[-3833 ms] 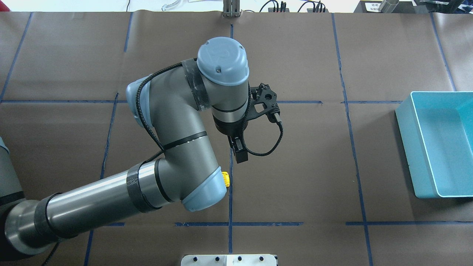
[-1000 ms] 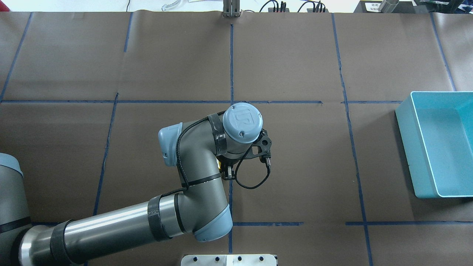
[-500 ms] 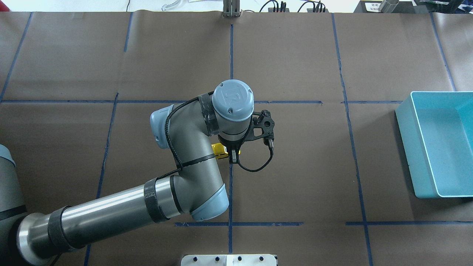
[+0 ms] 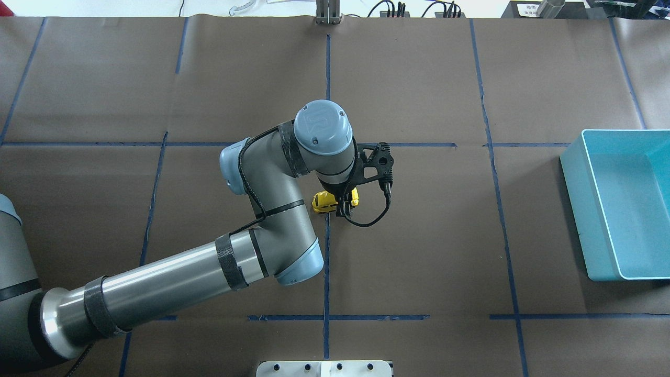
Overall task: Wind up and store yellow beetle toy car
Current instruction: 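Press the car down and drag it backward toward the robot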
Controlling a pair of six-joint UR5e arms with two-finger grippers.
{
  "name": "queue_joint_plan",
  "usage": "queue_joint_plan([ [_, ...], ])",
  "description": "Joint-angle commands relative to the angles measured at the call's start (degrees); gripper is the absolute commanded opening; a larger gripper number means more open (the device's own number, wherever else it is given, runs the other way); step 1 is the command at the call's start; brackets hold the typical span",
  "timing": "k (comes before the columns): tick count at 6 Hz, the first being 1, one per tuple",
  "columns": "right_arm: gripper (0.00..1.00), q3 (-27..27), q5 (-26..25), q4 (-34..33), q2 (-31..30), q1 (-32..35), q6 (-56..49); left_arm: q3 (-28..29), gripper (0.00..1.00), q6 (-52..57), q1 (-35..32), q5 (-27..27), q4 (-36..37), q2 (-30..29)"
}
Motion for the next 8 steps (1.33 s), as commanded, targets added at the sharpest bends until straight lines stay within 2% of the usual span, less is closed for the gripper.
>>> queue_joint_plan([
  [1,1.00,0.07,0.19,0.00,0.00,0.00,0.07,0.21,0.00,2.11,0.07,0.15,-0.41,-0.15],
  [5,1.00,0.07,0.54,-0.09,-0.09,0.00,0.16,0.21,0.00,2.02,0.16,0.06,-0.85,0.38],
  [8,1.00,0.07,0.63,-0.09,-0.09,0.00,0.07,-1.89,0.00,2.11,0.25,-0.02,-1.73,3.10],
])
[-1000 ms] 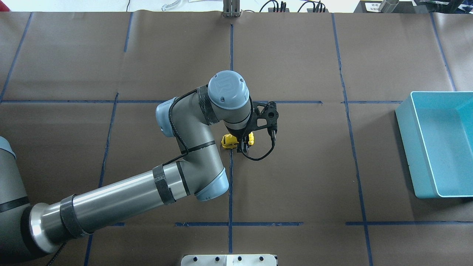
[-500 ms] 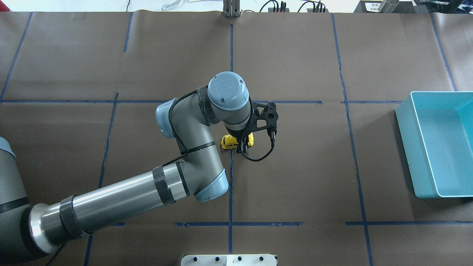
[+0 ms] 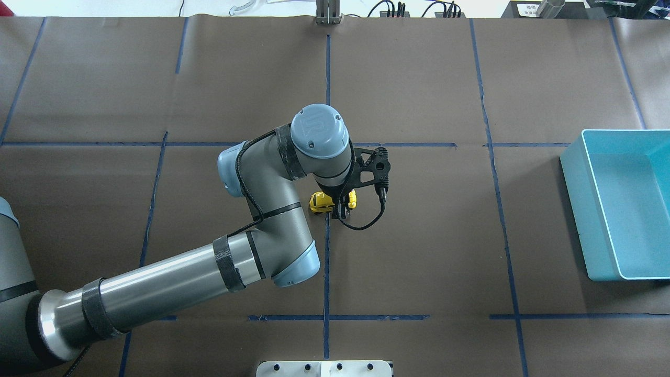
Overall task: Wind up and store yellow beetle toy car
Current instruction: 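Press the car down and drag it backward toward the robot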
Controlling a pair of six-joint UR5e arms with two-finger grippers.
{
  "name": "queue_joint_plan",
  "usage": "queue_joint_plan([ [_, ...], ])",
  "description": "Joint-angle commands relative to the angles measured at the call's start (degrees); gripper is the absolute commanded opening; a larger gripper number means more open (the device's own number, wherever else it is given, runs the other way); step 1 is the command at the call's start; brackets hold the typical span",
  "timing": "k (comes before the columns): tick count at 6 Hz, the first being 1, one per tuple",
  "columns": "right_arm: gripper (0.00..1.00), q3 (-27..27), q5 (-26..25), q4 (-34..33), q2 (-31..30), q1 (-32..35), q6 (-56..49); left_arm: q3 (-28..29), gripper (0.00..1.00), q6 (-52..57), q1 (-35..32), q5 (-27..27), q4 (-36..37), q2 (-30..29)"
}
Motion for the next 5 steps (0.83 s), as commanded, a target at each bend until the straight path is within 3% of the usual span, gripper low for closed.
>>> queue_joint_plan([
  [1,1.00,0.00,0.03,0.00,0.00,0.00,-0.02,-1.85,0.00,0.02,-0.07,0.00,-0.62,1.86],
  [5,1.00,0.00,0.03,0.00,0.00,0.00,-0.02,-6.17,0.00,-0.15,-0.07,0.00,-3.33,7.57],
])
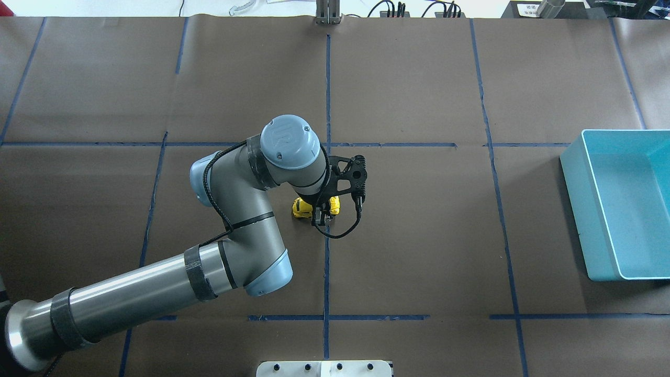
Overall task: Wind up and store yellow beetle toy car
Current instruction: 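Press the car down and drag it backward toward the robot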
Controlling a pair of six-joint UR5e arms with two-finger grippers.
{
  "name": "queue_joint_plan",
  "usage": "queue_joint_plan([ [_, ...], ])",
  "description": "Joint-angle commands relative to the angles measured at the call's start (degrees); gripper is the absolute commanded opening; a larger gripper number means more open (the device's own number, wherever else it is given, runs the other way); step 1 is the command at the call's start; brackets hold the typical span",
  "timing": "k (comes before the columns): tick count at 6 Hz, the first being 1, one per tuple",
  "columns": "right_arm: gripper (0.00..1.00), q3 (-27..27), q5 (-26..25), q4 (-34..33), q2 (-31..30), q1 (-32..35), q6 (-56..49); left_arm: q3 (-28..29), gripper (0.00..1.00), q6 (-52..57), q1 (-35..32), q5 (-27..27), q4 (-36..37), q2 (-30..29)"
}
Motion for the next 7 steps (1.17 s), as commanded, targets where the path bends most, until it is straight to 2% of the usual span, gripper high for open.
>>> queue_joint_plan([
  [1,1.00,0.00,-0.01,0.00,0.00,0.00,0.00,-0.84,0.00,-0.13,-0.08,0.00,-2.36,2.26],
  [4,1.00,0.00,-0.01,0.00,0.00,0.00,-0.09,-2.85,0.00,0.05,-1.31,-0.18,-3.43,5.25],
  [6,1.00,0.00,0.08,0.00,0.00,0.00,0.00,-4.17,0.00,0.05,-2.19,-3.94,-3.43,7.27],
  [7,1.00,0.00,0.00,0.00,0.00,0.00,0.00,-4.35,0.00,0.14,-2.11,-3.96,-3.51,8.32],
])
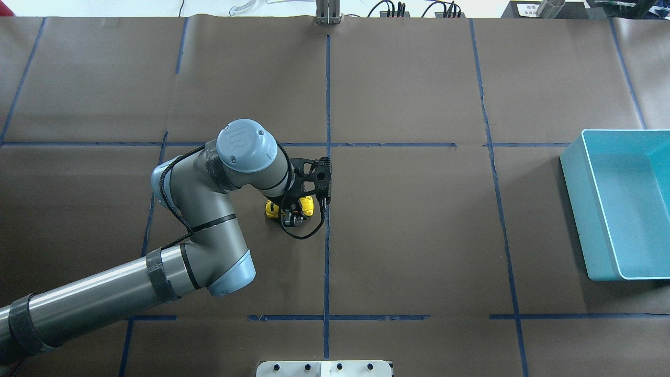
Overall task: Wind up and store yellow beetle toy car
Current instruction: 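Press the car down and drag it backward toward the robot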
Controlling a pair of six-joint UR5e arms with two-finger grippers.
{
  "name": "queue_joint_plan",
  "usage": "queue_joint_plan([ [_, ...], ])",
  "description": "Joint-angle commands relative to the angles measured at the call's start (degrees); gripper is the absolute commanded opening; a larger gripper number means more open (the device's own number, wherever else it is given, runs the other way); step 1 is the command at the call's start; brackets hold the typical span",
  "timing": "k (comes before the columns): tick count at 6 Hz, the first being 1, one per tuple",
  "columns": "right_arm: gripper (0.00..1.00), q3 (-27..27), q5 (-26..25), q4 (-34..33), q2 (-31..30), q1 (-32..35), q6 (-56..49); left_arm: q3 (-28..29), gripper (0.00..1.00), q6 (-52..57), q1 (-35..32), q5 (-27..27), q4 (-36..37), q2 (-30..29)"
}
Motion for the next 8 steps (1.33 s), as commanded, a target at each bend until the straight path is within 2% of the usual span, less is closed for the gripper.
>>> queue_joint_plan([
  [1,1.00,0.00,0.07,0.00,0.00,0.00,0.00,-0.74,0.00,0.06,-0.18,-0.72,-1.28,1.87],
  [4,1.00,0.09,0.07,0.00,0.00,0.00,0.00,-0.83,0.01,0.23,-1.14,-2.30,-2.34,3.02],
  [5,1.00,0.09,0.15,0.09,0.00,0.00,0.00,-0.83,0.99,0.24,-1.06,-2.31,-2.34,3.02],
  [8,1.00,0.09,0.07,0.09,0.09,0.00,0.00,-0.75,1.00,0.32,-0.88,-2.22,-2.34,3.02],
])
